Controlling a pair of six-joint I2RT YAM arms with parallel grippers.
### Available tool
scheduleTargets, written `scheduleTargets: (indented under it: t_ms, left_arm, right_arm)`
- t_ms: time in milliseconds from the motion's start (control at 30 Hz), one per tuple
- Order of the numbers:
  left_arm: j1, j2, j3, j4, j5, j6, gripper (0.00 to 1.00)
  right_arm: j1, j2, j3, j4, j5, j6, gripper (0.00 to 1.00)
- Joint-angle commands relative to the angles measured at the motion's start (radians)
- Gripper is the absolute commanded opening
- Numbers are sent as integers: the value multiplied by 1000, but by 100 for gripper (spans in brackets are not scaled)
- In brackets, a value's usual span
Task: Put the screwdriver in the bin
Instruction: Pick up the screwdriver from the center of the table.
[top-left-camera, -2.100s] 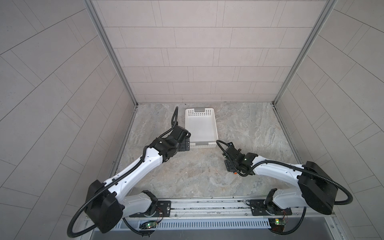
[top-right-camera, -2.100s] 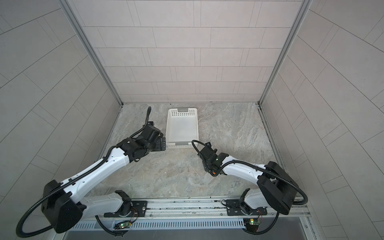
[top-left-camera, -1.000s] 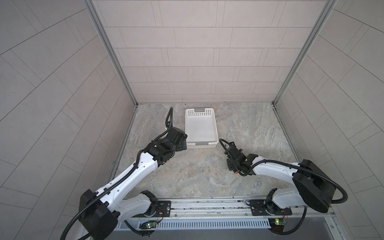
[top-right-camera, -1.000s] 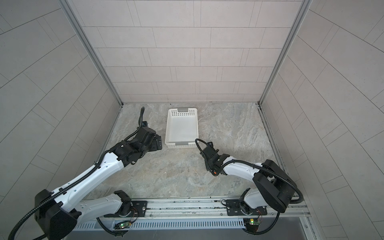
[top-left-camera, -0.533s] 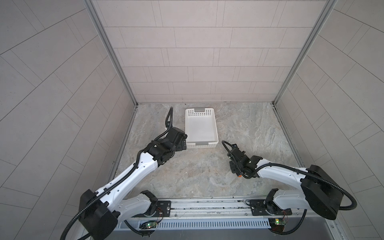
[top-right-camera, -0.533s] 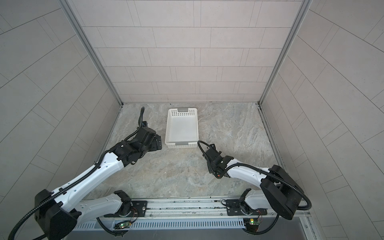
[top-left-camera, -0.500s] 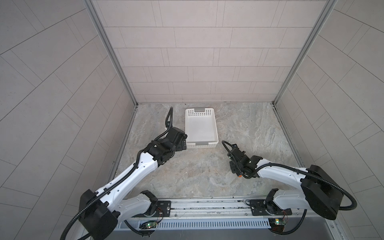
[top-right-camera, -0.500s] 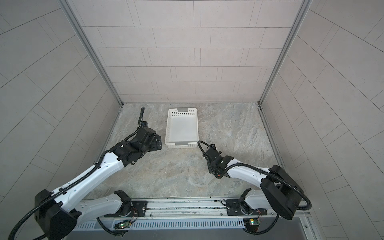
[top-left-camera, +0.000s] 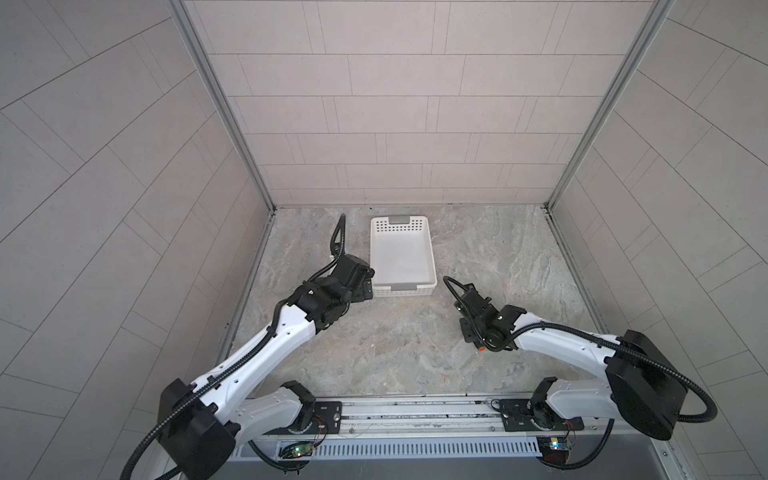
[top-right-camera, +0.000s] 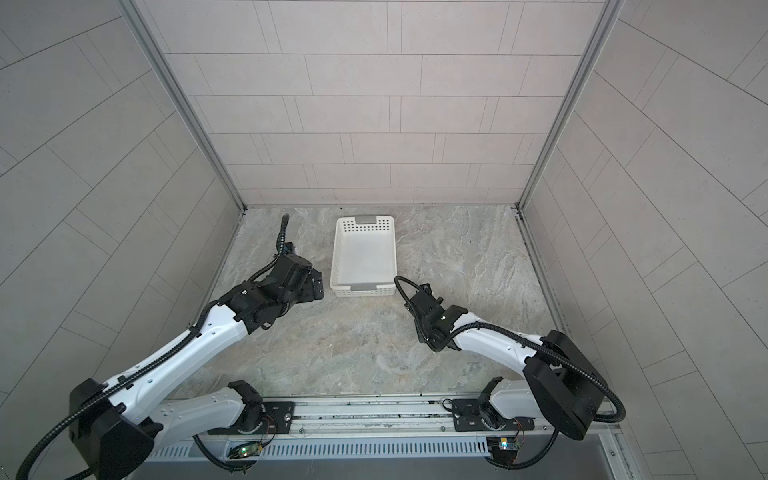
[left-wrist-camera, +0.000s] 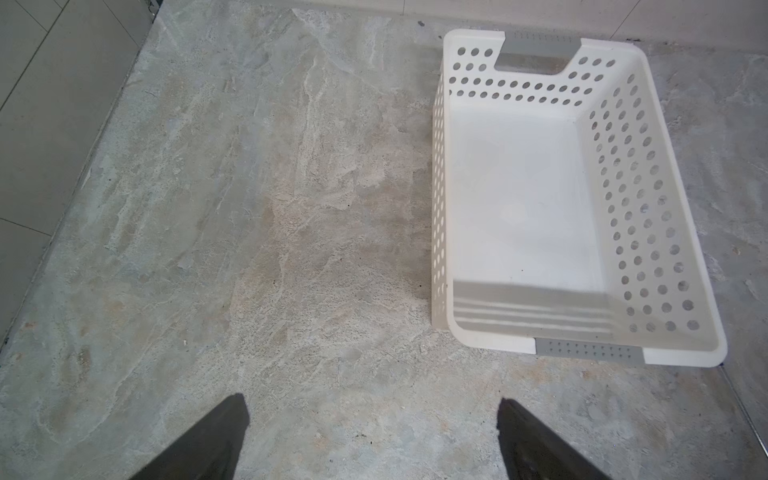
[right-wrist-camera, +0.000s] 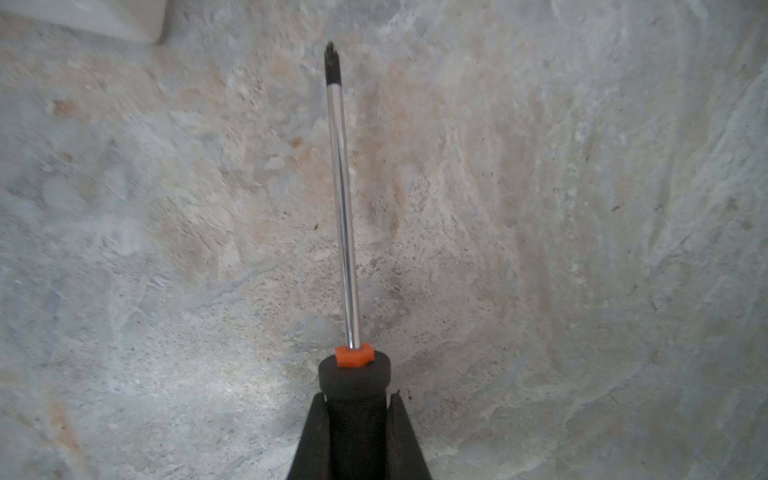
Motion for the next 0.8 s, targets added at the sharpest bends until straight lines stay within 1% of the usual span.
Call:
scheduleTargets:
  t_ms: [0,333,600,767]
  left_arm:
    - [-3,-8,-7,-17,-37,-28,100]
    - [-3,-14,-5,-22,-46,-28,100]
    - [-4,-21,-7,-26,-59,-30,100]
    - [-4,-23,-5,-32,-73,-33,100]
  right_arm:
    - [-5,-47,41,-65,35,-4,2]
    - [-20,-98,142,-182,71,-24,0]
    - [-25,-61,223,-227,71,-46,0]
    - [-25,-39,323,-284,61,-58,0]
